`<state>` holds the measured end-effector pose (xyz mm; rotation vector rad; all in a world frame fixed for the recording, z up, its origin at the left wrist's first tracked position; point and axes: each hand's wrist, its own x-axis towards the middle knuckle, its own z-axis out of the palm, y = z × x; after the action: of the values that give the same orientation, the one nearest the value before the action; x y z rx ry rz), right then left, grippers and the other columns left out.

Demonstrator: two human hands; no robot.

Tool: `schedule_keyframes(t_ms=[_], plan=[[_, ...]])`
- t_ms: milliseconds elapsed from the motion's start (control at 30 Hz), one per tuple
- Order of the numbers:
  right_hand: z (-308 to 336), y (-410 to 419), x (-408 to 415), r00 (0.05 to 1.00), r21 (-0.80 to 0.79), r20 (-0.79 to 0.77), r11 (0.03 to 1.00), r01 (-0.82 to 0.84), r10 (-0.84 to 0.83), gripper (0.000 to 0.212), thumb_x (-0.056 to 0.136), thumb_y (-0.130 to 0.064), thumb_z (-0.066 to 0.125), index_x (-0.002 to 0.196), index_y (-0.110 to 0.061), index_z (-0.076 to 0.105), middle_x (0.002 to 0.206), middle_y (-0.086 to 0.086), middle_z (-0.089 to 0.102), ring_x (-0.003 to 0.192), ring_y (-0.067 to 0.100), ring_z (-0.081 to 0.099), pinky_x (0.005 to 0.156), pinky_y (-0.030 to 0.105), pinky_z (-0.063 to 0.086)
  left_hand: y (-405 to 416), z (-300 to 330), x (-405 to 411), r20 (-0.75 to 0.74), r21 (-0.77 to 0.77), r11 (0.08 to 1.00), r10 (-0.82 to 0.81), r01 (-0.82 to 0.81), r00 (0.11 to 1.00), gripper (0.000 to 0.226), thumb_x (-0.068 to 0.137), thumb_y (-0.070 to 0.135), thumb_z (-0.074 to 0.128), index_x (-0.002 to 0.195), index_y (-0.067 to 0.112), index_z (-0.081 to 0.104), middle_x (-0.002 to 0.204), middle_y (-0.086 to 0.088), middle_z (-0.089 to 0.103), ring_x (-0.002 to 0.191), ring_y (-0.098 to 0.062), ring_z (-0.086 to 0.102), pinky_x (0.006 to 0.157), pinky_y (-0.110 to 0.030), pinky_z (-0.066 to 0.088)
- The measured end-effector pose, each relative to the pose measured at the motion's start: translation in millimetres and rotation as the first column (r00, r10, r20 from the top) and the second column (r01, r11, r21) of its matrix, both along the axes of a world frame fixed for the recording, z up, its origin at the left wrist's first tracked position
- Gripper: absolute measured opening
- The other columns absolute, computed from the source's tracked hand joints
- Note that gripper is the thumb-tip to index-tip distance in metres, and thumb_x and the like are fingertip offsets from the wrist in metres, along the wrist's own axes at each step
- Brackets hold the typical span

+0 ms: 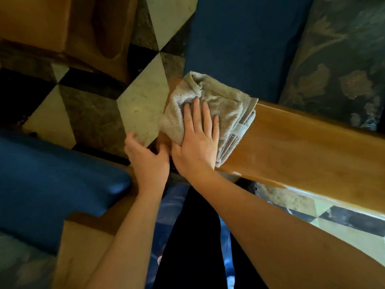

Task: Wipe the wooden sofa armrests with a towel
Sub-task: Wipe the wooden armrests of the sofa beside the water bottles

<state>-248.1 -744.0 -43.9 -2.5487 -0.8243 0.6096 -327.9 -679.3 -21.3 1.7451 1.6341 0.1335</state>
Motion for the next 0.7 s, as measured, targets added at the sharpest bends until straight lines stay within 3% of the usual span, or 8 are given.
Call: schedule_keyframes(t_ms=[100, 200, 267, 300, 367, 467, 567, 700], plan=[[31, 33, -10, 0.867, 0.109, -0.398, 0.922, 0.371, -0.301, 0.07, 0.095, -0.043, 0.045, 0.162, -0.029, 0.031, 0.172, -0.006, 0.025, 0.16, 0.017, 0.013, 0.131, 0.039, 0.0, 9, 8, -23, 0.012, -0.283, 0.913, 0.31, -0.294, 0.951, 0.05, 0.092, 0.031, 0.066, 0.132, 0.009, 0.043, 0.117, -0.011, 0.059, 0.097, -0.022, 0.061, 0.082, -0.035, 0.05], [77, 61, 3, 0.153, -0.141, -0.879, 0.553, 0.821, -0.451, 0.043, 0.099, -0.045, 0.054, 0.137, -0.027, 0.062, 0.135, -0.001, 0.068, 0.125, 0.023, 0.058, 0.103, 0.04, 0.048, 7, 34, -40, -0.114, -0.623, 0.58, 0.598, -0.526, 0.793, 0.043, 0.096, 0.041, 0.06, 0.123, 0.009, 0.052, 0.1, -0.01, 0.061, 0.084, -0.024, 0.062, 0.074, -0.04, 0.051], [99, 68, 8, -0.217, -0.313, -0.94, 0.405, 0.859, -0.264, 0.052, 0.1, -0.047, 0.057, 0.144, -0.02, 0.056, 0.135, 0.012, 0.066, 0.123, 0.03, 0.059, 0.109, 0.048, 0.044, 2, 62, -50, -0.123, -0.822, 0.348, 0.665, -0.452, 0.737, 0.051, 0.097, 0.051, 0.056, 0.119, 0.006, 0.057, 0.099, -0.014, 0.068, 0.082, -0.028, 0.067, 0.07, -0.039, 0.053], [109, 69, 8, -0.306, -0.36, -0.931, 0.365, 0.858, -0.199, 0.057, 0.097, -0.046, 0.061, 0.146, -0.017, 0.053, 0.136, 0.015, 0.064, 0.124, 0.036, 0.059, 0.112, 0.055, 0.041, 0, 76, -55, -0.071, -0.898, 0.253, 0.724, -0.36, 0.686, 0.058, 0.096, 0.056, 0.054, 0.118, 0.004, 0.061, 0.099, -0.016, 0.072, 0.081, -0.029, 0.071, 0.069, -0.038, 0.055], [137, 75, -6, -0.36, -0.378, -0.925, 0.408, 0.831, -0.123, 0.061, 0.094, -0.044, 0.065, 0.146, -0.014, 0.053, 0.138, 0.018, 0.064, 0.124, 0.042, 0.058, 0.108, 0.059, 0.044, 3, 105, -70, 0.065, -0.965, 0.179, 0.871, -0.191, 0.487, 0.066, 0.093, 0.061, 0.054, 0.117, 0.001, 0.067, 0.099, -0.019, 0.076, 0.082, -0.03, 0.075, 0.066, -0.036, 0.059], [173, 81, -28, -0.37, -0.357, -0.926, 0.506, 0.785, -0.08, 0.059, 0.095, -0.043, 0.064, 0.143, -0.01, 0.056, 0.134, 0.02, 0.068, 0.123, 0.043, 0.06, 0.098, 0.058, 0.048, 13, 143, -87, 0.22, -0.952, 0.265, 0.94, -0.152, 0.262, 0.039, 0.085, 0.043, 0.068, 0.097, 0.008, 0.078, 0.09, -0.015, 0.076, 0.075, -0.024, 0.076, 0.06, -0.031, 0.058], [192, 89, -41, -0.362, -0.331, -0.929, 0.619, 0.713, -0.079, 0.056, 0.094, -0.047, 0.061, 0.137, -0.011, 0.061, 0.132, 0.021, 0.07, 0.125, 0.044, 0.06, 0.109, 0.059, 0.044, 16, 163, -95, 0.303, -0.921, 0.332, 0.939, -0.202, 0.164, 0.013, 0.077, 0.022, 0.074, 0.078, 0.013, 0.082, 0.08, -0.011, 0.075, 0.065, -0.019, 0.07, 0.054, -0.027, 0.054], [210, 105, -64, -0.317, -0.303, -0.938, 0.778, 0.55, -0.141, 0.057, 0.096, -0.048, 0.059, 0.141, -0.014, 0.057, 0.137, 0.02, 0.065, 0.127, 0.043, 0.058, 0.116, 0.059, 0.036, -3, 177, -122, 0.337, -0.903, 0.321, 0.941, -0.287, -0.009, 0.01, 0.089, 0.007, 0.065, 0.089, 0.006, 0.074, 0.077, -0.011, 0.073, 0.063, -0.017, 0.069, 0.054, -0.024, 0.053]])
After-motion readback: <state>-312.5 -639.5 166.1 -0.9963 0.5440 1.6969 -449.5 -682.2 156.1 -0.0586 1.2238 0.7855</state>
